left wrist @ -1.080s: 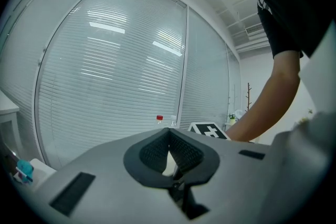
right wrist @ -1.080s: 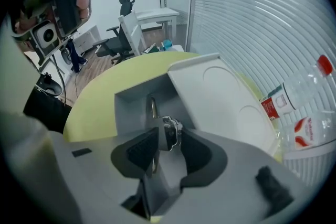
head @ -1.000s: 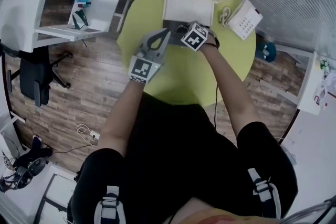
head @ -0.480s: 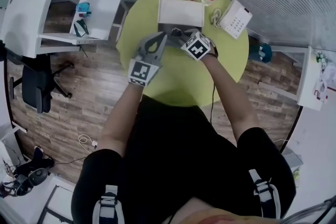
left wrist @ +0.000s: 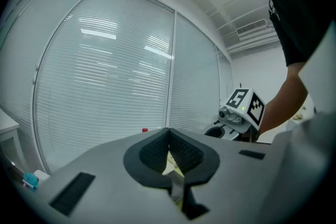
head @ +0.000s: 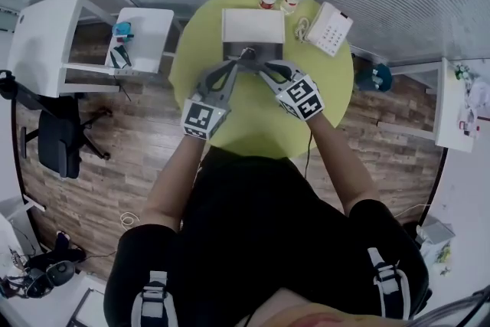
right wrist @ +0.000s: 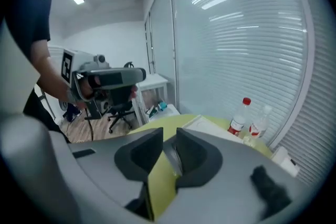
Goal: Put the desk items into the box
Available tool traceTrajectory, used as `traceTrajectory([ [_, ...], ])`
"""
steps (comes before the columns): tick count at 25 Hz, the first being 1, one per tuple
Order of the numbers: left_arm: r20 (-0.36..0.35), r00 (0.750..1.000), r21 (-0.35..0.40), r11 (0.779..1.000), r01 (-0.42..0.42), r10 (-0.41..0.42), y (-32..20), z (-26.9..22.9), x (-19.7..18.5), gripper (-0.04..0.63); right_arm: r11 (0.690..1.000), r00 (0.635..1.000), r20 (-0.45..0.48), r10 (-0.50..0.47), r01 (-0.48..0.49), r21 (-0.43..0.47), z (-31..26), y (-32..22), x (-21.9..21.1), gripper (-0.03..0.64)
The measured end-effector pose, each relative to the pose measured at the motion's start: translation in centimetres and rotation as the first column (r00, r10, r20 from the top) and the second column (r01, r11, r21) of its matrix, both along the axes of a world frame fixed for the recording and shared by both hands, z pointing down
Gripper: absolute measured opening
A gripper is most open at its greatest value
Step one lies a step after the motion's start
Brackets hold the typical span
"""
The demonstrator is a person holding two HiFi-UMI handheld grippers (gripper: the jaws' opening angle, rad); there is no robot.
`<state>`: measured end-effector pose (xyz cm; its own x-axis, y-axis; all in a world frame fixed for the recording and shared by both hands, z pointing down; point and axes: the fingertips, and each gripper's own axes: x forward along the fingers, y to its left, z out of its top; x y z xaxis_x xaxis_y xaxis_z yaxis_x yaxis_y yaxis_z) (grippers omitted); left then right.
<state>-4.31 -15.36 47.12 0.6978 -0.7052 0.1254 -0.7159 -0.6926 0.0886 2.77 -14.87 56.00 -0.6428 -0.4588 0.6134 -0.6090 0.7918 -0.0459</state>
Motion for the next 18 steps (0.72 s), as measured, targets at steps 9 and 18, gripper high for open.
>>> traceTrajectory([
  [9,-0.036,0.995,0.012,0.996,-0.092,0.092,3.2,-3.5,2.6,0.011,0.968,0.963,0.267,0.02,-0.086,0.235,-11.1,3.2,0.2,0.03],
  [18,-0.068,0.988,0.029,0.99,-0.135,0.136,5.0,-5.8,4.1,0.011,0.929,0.932,0.363,0.008,-0.141,0.341,-15.2,5.4,0.7,0.017],
])
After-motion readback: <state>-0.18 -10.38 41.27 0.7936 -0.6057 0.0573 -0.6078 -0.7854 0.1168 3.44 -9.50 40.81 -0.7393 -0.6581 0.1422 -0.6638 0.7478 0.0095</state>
